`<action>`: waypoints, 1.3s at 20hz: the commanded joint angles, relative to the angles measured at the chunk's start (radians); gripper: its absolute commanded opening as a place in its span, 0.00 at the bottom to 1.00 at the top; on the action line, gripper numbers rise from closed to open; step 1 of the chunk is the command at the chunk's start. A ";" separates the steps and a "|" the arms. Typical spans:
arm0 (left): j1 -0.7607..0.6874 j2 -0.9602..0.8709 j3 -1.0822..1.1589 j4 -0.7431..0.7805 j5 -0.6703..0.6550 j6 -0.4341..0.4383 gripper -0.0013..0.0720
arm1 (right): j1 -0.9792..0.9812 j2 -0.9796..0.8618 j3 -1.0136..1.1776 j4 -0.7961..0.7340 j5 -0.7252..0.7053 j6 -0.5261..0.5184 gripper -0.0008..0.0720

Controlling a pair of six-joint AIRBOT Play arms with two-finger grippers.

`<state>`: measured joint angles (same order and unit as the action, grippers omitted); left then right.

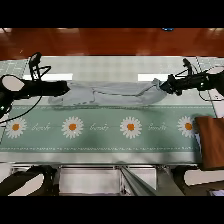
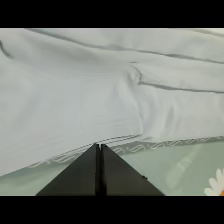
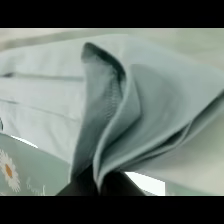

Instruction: Fold the shirts.

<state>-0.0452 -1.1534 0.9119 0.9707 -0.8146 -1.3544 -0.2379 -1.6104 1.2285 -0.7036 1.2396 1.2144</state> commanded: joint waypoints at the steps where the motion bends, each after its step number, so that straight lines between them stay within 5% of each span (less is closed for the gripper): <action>1: -0.100 -0.052 0.039 -0.029 0.040 0.000 0.04 | 0.002 0.194 -0.042 -0.139 0.053 0.020 0.04; 7: -0.415 -0.400 0.335 -0.029 0.033 -0.039 0.04 | 0.002 0.605 -0.222 -0.175 0.076 0.064 0.04; 11: -0.574 -0.665 0.620 -0.050 -0.164 -0.137 0.04 | 0.003 0.793 -0.275 -0.175 0.126 0.118 0.04; 16: -0.746 -0.841 0.814 -0.169 -0.285 -0.124 0.04 | 0.005 0.884 -0.283 -0.169 0.149 0.163 0.04; 20: -0.699 -0.827 0.822 -0.167 -0.344 -0.123 0.04 | 0.005 0.884 -0.283 -0.163 0.143 0.171 0.04; 23: -0.557 -0.762 0.792 -0.167 -0.473 -0.078 0.04 | 0.005 0.875 -0.283 -0.043 0.065 0.157 0.04; 26: -0.389 -0.567 0.605 -0.166 -0.440 -0.041 0.04 | 0.114 0.805 -0.282 0.054 -0.049 0.134 0.04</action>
<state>-0.5613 -1.8488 1.6329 0.8082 -1.2312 -1.4330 -0.1917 -0.7628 0.9459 -0.7494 1.2934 1.3659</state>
